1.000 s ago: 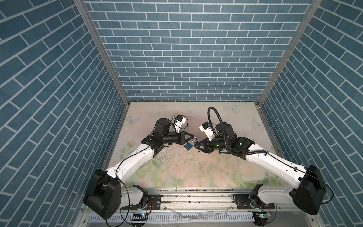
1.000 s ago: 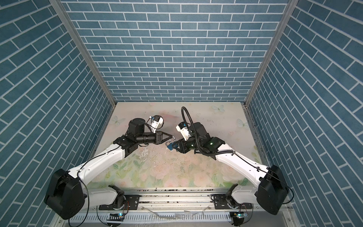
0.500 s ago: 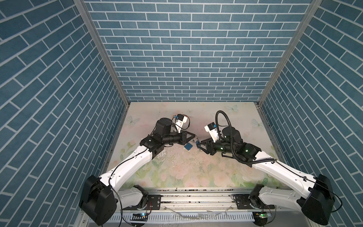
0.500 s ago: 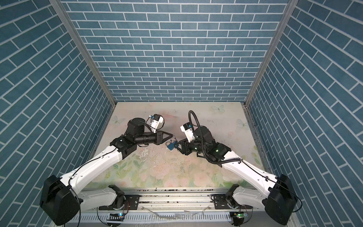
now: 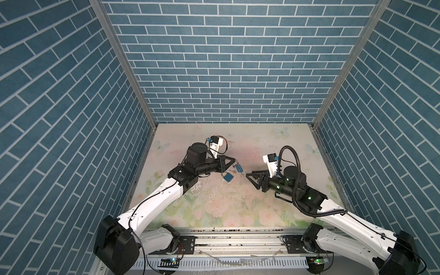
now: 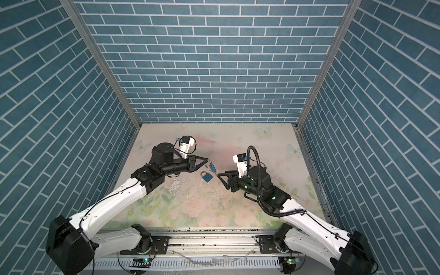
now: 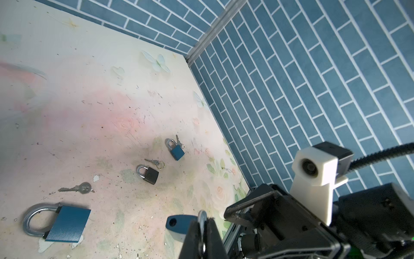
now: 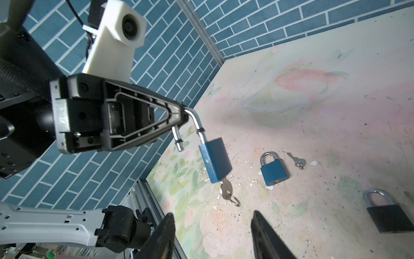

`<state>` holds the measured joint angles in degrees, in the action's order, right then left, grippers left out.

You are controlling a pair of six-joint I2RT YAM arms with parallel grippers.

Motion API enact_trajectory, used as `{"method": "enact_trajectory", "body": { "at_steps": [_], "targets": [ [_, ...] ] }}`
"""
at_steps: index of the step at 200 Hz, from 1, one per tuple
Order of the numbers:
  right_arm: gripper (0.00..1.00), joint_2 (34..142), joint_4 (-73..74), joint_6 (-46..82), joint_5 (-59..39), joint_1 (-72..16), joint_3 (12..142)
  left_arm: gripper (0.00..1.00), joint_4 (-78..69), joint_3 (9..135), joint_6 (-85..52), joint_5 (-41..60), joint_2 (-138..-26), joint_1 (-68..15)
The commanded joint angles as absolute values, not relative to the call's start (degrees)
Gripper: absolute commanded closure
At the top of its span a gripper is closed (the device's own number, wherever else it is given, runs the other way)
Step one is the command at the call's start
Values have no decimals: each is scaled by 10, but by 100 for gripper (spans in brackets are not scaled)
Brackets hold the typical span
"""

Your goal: Lock with the key

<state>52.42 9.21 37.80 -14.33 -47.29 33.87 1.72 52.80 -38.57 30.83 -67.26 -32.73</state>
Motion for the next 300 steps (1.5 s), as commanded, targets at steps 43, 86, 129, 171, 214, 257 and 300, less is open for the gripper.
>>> {"method": "enact_trajectory", "body": {
  "at_steps": [43,86,129,171,214,257,300],
  "targets": [
    [46,543,228,259,-54,-542,312,100,65,577,-477,194,-602,-340],
    [48,570,337,173,6,-558,291,100,74,571,-536,179,-588,-340],
    [51,626,416,122,3,-564,301,100,77,573,-550,178,-587,-342],
    [54,671,421,104,17,-564,333,100,76,574,-557,183,-587,-342],
    [56,691,425,87,20,-564,357,100,77,571,-558,183,-586,-343],
    [63,707,410,85,7,-564,378,100,77,575,-557,185,-584,-342],
    [66,716,400,87,-2,-564,390,100,76,576,-559,186,-583,-342]
  ]
}}
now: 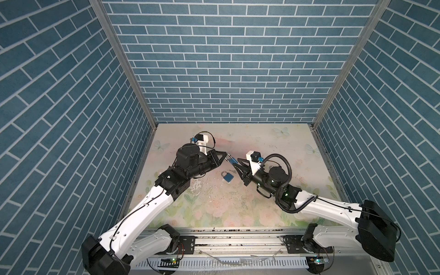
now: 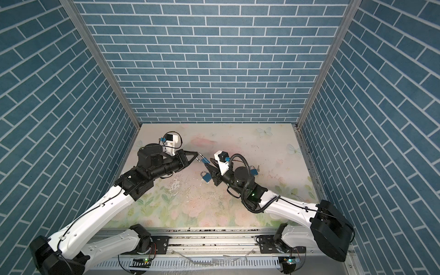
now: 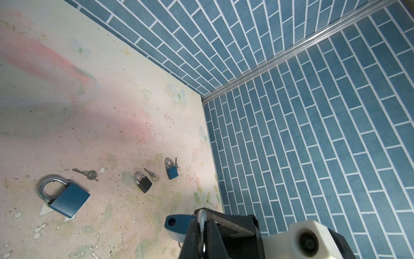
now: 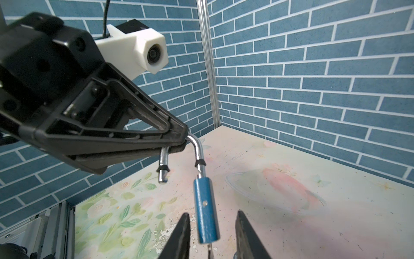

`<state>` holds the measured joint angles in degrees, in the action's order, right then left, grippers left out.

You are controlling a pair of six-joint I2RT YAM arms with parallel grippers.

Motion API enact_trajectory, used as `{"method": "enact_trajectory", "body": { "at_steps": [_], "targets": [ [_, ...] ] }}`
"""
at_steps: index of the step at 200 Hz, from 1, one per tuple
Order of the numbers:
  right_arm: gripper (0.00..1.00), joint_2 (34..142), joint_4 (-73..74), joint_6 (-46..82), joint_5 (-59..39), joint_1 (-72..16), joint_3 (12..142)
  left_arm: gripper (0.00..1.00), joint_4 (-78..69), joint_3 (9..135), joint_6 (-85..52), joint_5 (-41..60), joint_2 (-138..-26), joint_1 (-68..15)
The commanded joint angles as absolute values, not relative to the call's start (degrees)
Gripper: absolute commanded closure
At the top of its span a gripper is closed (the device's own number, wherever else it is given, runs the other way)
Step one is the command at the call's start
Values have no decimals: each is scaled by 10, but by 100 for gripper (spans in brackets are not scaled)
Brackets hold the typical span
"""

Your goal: Lock with the key

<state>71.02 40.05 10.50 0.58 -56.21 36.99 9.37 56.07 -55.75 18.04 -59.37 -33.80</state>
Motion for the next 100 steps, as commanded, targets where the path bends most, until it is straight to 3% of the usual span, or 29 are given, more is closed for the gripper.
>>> {"method": "enact_trajectory", "body": {
  "at_steps": [1,100],
  "targets": [
    [66,716,400,87,-3,-563,391,100,76,576,-559,186,-584,-342],
    [67,732,380,94,-12,-558,406,100,73,577,-563,188,-578,-343]
  ]
}}
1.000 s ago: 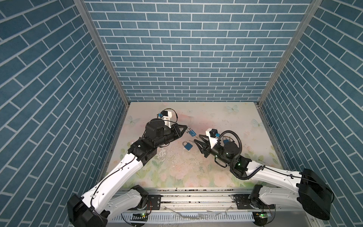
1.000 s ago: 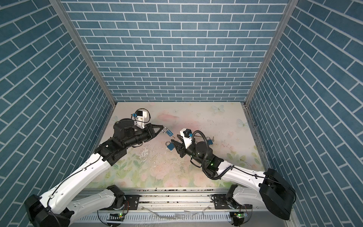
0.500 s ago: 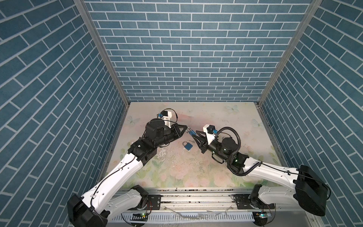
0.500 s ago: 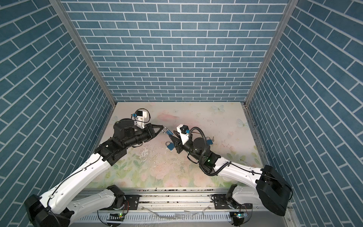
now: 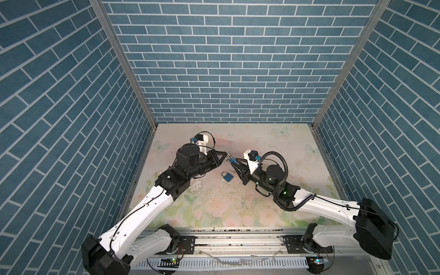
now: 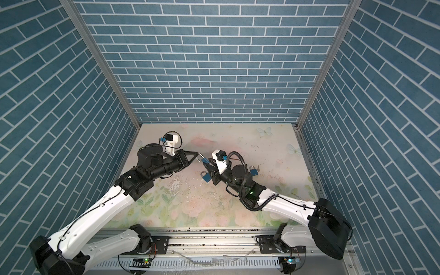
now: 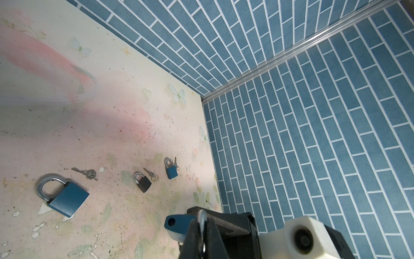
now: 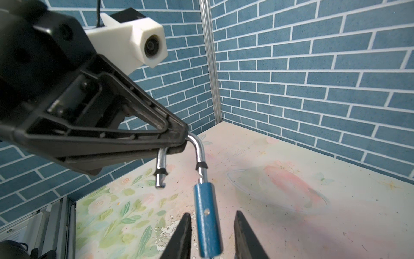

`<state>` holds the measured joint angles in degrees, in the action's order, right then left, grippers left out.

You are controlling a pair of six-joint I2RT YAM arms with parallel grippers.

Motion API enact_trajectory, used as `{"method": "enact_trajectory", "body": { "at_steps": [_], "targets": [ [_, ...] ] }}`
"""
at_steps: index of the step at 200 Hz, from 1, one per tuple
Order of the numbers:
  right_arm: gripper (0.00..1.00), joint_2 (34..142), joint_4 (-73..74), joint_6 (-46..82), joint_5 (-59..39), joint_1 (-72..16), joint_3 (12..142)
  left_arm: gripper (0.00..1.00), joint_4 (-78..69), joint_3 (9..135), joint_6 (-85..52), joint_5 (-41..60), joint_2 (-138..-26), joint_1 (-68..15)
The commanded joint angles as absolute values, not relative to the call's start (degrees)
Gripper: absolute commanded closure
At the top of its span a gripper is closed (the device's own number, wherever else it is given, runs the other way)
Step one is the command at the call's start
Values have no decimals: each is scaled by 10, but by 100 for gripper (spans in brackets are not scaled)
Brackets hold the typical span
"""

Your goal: Lock with the key

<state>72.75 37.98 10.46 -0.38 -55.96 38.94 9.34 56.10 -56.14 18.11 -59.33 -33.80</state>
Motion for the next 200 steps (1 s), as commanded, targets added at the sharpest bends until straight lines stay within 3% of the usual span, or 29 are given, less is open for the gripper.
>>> {"method": "enact_trajectory", "body": {
  "at_steps": [1,62,109,147,200],
  "targets": [
    [67,731,380,94,-12,-558,405,100,73,577,-563,188,-577,-342],
    [73,728,391,101,-12,-553,398,100,73,573,-564,191,-580,-342],
    [87,718,401,108,-29,-550,392,100,69,567,-559,196,-583,-342],
    [91,681,376,120,-46,-538,389,100,66,551,-554,199,-583,-341],
    [95,637,259,244,-140,-469,434,100,22,536,-424,265,-609,-336]
  ]
}}
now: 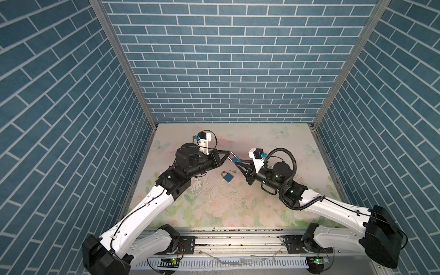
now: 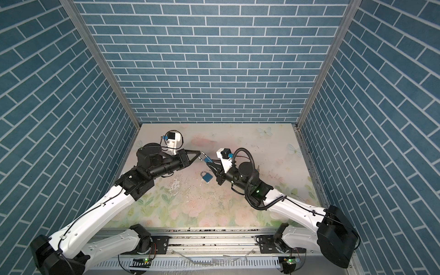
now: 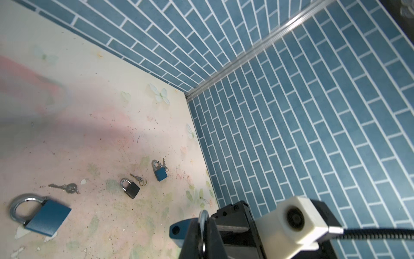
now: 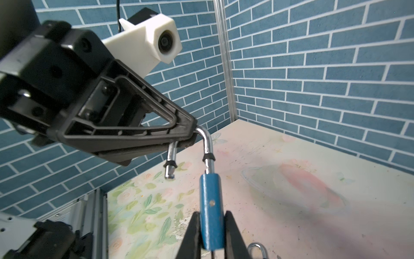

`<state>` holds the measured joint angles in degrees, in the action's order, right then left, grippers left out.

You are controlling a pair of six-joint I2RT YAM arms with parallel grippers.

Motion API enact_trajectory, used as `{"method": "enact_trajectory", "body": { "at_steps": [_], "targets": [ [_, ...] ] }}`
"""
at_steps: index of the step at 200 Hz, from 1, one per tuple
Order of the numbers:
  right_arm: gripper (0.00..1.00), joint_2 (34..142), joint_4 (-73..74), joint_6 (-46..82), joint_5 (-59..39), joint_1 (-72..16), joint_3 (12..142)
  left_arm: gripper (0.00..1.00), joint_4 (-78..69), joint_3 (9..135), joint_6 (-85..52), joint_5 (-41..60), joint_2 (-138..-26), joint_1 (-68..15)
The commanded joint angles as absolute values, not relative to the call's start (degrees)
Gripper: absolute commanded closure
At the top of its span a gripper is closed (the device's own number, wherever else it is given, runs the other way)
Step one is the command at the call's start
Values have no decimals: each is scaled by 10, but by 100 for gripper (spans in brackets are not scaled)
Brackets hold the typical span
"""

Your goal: Lock with the key

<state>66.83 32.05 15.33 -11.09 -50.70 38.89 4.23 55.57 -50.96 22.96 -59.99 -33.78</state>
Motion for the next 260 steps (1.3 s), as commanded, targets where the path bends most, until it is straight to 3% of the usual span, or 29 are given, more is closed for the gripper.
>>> {"method": "enact_trajectory", "body": {
  "at_steps": [1,41,96,177,260],
  "targets": [
    [96,637,254,247,-140,-467,436,100,21,535,-422,266,-609,-336],
    [96,626,133,350,-211,-423,498,100,-109,479,-354,306,-625,-334],
    [99,640,144,487,-269,-387,509,100,-244,433,-322,352,-644,-335],
    [99,676,211,522,-282,-384,511,100,-325,403,-372,387,-669,-337],
    [100,710,241,503,-267,-384,519,100,-291,416,-368,405,-694,-370]
  ]
}}
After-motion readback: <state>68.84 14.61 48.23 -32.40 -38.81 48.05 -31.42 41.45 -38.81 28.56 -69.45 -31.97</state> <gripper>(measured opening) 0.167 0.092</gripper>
